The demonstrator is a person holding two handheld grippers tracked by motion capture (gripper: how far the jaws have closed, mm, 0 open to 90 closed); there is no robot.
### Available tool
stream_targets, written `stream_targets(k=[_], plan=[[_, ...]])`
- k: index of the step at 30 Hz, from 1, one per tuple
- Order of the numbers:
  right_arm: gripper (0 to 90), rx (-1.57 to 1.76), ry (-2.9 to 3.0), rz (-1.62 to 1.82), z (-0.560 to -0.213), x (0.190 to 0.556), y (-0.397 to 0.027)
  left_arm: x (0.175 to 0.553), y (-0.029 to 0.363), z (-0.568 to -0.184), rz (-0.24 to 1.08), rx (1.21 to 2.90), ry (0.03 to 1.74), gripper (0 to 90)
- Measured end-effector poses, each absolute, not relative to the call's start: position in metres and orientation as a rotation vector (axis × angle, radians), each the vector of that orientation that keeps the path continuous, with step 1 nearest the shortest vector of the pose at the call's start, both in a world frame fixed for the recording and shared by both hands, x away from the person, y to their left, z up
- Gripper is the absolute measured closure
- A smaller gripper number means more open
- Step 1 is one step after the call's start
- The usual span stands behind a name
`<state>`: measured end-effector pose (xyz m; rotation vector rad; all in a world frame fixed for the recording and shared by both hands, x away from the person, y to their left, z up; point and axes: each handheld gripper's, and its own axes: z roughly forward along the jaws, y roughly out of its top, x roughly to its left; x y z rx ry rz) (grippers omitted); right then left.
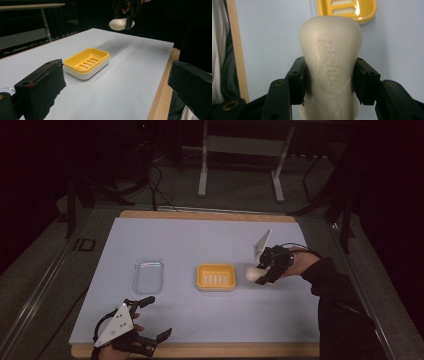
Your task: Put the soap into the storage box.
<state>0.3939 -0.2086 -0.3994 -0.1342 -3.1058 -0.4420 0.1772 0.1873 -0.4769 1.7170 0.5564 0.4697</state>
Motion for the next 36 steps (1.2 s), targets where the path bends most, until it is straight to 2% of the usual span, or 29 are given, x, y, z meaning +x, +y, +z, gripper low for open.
stream_targets(k=[18,36], plan=[[49.8,0.006,-3.136,-0.504,-0.378,0.395,-0.176,0.177,0.188,-0.477,0.468,1.718,0.556,1.1],[49.8,0.123,-3.124,-0.563,-0.37,0.396,-0.144,0.176,0.189,-0.476,0.466,1.716,0.554,1.1]])
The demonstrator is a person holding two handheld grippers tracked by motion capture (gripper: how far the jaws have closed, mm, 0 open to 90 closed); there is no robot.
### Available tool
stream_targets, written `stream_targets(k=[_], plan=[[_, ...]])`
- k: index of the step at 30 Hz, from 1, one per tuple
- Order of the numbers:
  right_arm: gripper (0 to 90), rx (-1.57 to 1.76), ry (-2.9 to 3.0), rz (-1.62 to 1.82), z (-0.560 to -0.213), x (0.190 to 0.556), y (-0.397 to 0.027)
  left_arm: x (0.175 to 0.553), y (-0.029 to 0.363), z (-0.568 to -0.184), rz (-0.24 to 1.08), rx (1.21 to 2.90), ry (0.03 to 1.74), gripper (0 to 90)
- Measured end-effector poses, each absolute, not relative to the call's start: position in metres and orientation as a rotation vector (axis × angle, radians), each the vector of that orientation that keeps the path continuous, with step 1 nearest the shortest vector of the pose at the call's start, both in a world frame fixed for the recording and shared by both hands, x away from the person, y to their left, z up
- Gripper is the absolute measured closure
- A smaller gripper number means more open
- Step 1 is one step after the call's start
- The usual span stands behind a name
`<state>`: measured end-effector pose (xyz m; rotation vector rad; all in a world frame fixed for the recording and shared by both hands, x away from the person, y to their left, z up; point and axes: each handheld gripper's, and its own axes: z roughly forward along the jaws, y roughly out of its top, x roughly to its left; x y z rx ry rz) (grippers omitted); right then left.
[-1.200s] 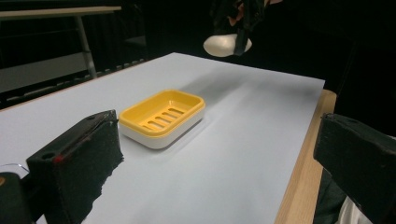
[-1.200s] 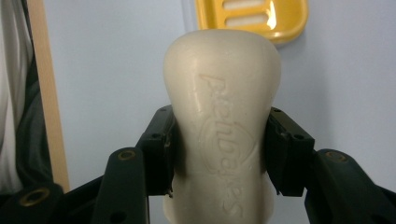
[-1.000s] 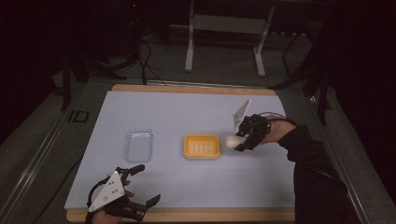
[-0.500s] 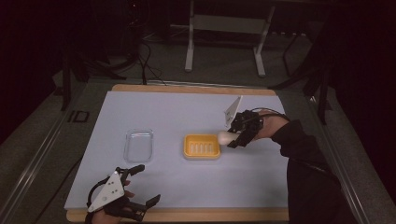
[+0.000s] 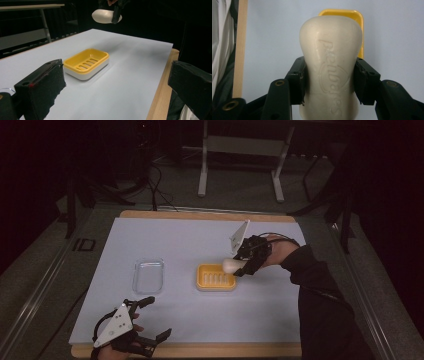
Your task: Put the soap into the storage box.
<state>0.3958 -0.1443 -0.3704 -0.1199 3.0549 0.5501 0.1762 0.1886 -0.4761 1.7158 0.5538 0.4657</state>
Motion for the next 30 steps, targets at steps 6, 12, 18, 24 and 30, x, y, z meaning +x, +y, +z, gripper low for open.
stream_targets(k=[6,12,18,24,30], plan=[[49.9,-0.159,3.049,0.574,-0.37,0.397,-0.135,0.176,0.189,-0.476,0.465,1.713,0.553,1.1],[49.9,-0.188,3.034,0.614,-0.367,0.399,-0.126,0.176,0.189,-0.476,0.465,1.712,0.553,1.1],[49.8,-0.222,3.018,0.655,-0.364,0.402,-0.115,0.176,0.189,-0.476,0.463,1.714,0.551,1.1],[49.9,-0.267,3.006,0.699,-0.368,0.404,-0.104,0.175,0.189,-0.476,0.461,1.712,0.548,1.1],[49.9,-0.271,2.998,0.747,-0.375,0.409,-0.101,0.175,0.189,-0.476,0.457,1.711,0.545,1.1]])
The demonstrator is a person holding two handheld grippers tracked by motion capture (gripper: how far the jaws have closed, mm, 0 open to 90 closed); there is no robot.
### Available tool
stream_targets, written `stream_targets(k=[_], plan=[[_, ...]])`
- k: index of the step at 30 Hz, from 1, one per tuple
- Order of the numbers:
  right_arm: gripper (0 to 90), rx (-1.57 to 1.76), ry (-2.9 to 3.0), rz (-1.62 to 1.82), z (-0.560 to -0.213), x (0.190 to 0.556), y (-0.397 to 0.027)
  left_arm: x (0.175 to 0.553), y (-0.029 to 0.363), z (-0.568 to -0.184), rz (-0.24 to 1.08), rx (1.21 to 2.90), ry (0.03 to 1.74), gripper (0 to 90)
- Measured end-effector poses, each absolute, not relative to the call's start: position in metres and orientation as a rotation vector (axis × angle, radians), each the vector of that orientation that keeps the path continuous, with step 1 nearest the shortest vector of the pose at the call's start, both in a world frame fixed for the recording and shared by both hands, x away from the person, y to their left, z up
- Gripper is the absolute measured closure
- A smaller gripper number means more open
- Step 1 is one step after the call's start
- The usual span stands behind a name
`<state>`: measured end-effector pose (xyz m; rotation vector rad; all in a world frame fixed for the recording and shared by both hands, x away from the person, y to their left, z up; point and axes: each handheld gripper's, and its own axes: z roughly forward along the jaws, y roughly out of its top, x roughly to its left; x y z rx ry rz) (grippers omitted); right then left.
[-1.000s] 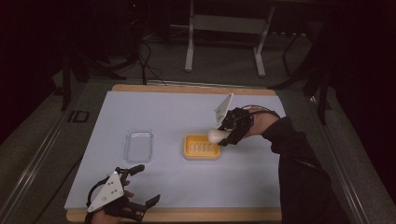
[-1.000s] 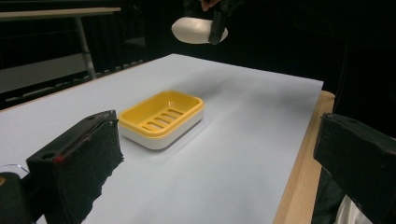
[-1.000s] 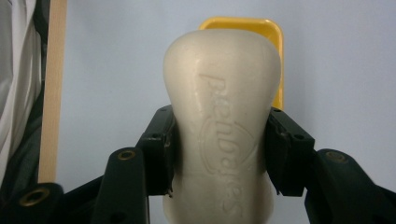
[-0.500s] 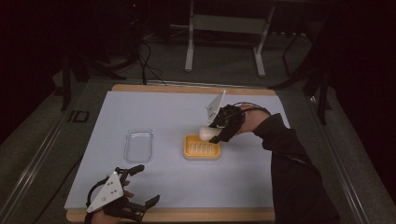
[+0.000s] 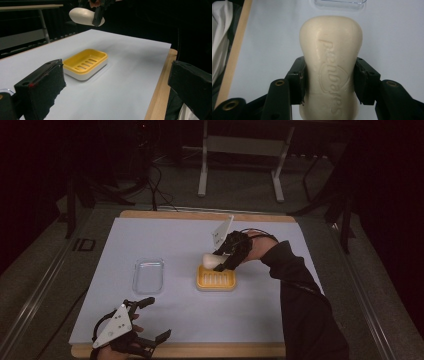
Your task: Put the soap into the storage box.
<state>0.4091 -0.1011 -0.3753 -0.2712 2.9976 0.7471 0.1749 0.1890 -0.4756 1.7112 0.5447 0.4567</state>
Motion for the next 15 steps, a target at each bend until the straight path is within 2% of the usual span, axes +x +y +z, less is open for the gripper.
stream_targets(k=[5,15], plan=[[49.9,-0.253,3.0,0.785,-0.382,0.414,-0.103,0.175,0.189,-0.476,0.458,1.714,0.544,1.1],[49.9,-0.187,3.053,0.784,-0.421,0.424,-0.105,0.175,0.188,-0.476,0.455,1.714,0.543,1.1]])
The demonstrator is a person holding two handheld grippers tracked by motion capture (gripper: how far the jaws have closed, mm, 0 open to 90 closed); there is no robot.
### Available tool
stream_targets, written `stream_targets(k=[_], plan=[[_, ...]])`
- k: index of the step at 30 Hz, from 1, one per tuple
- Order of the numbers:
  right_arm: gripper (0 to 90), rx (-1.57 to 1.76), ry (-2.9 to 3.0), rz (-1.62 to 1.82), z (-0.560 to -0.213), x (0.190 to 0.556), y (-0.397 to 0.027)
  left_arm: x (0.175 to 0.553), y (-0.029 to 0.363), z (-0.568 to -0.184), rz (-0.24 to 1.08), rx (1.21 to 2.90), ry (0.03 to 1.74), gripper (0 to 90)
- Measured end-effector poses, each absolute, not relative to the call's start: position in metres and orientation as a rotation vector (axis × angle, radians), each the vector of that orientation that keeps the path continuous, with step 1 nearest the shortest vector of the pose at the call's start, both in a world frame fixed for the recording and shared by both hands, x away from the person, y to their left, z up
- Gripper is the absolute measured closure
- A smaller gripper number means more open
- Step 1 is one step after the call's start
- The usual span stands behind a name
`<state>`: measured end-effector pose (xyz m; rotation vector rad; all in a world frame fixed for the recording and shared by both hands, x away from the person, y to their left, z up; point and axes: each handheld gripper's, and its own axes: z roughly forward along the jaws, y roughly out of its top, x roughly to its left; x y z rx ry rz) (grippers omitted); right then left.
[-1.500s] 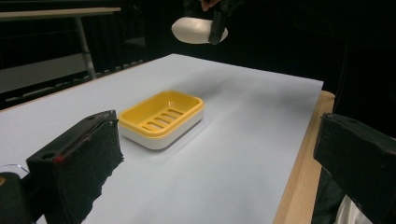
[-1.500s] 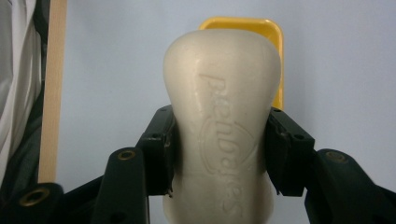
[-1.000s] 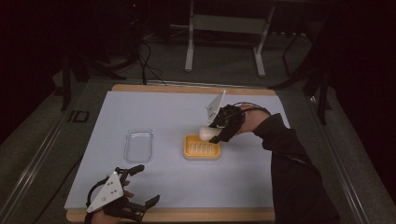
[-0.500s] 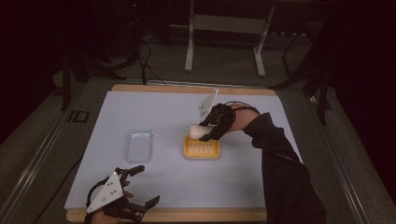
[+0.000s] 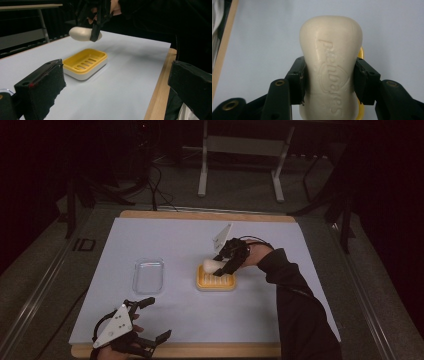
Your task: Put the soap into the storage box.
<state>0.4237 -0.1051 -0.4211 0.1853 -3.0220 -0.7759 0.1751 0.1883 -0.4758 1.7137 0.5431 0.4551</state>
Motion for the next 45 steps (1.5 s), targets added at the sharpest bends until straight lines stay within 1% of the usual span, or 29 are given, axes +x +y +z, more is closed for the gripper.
stream_targets(k=[10,28,45], plan=[[49.8,0.143,-3.029,-0.732,-0.455,0.431,-0.104,0.175,0.188,-0.476,0.455,1.718,0.54,1.1],[49.7,0.115,-3.035,-0.658,-0.488,0.438,-0.101,0.175,0.188,-0.476,0.453,1.719,0.537,1.1],[48.8,0.085,-3.043,-0.562,-0.494,0.437,-0.094,0.175,0.187,-0.476,0.449,1.722,0.538,1.1]])
